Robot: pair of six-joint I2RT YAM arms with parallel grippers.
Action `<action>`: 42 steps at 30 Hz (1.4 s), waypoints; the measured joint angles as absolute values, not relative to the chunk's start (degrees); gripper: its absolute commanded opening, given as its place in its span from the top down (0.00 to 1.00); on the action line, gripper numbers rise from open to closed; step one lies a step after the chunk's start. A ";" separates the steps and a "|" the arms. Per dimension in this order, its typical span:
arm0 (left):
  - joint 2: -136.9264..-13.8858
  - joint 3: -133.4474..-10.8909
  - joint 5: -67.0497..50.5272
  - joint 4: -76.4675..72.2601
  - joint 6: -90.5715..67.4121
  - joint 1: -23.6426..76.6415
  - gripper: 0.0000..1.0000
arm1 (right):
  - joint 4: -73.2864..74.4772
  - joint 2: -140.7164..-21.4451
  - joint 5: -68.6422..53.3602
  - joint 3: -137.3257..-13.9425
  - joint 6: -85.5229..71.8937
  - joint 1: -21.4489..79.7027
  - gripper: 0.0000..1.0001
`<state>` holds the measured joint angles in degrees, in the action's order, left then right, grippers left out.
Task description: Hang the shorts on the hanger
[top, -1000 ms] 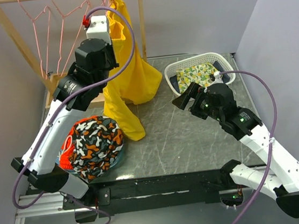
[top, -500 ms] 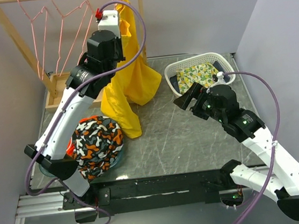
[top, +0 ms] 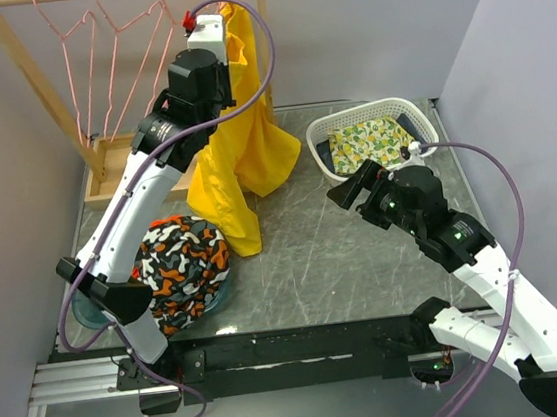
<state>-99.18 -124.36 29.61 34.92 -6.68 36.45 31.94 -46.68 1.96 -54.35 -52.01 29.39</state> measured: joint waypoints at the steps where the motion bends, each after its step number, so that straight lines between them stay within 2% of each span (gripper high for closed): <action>1: -99.26 -124.36 29.23 34.94 -6.68 36.25 0.99 | 31.90 -46.52 1.96 -54.13 -52.07 29.39 0.00; 11: -99.39 -123.74 26.50 34.48 -7.57 35.66 0.99 | 30.89 -45.56 1.98 -52.05 -52.93 29.39 0.00; 15: -99.70 -123.63 25.78 34.68 -8.16 35.66 0.96 | 30.76 -45.56 1.96 -52.03 -52.93 29.39 0.00; 23: -101.62 -123.66 24.38 34.50 -8.84 35.66 0.98 | 30.24 -45.56 1.96 -51.75 -53.08 29.39 0.00; 26: -102.65 -123.66 23.62 34.26 -9.47 35.66 0.93 | 30.09 -45.56 1.96 -51.18 -53.06 29.39 0.00; 32: -102.87 -123.61 22.26 33.39 -11.07 35.64 0.76 | 30.00 -45.56 1.96 -51.00 -52.90 29.39 0.00; 33: -102.87 -123.42 21.96 33.17 -11.42 35.64 0.66 | 30.00 -45.56 1.98 -51.00 -52.84 29.39 0.00; 35: -102.69 -123.00 21.37 32.82 -12.01 35.64 0.55 | 30.00 -45.56 1.98 -51.00 -52.71 29.39 0.00; 36: -102.59 -122.91 20.95 32.77 -12.23 35.64 0.42 | 30.00 -45.56 1.98 -51.00 -52.60 29.39 0.00; 38: -101.62 -121.78 20.51 32.45 -12.95 35.64 0.30 | 30.00 -45.56 1.98 -51.00 -52.40 29.39 0.00; 39: -100.55 -120.73 20.32 32.38 -13.47 35.64 0.20 | 30.00 -45.56 1.98 -51.00 -52.18 29.39 0.00; 42: -97.76 -118.76 19.92 32.45 -13.78 35.64 0.03 | 30.00 -45.56 1.98 -51.00 -51.53 29.39 0.00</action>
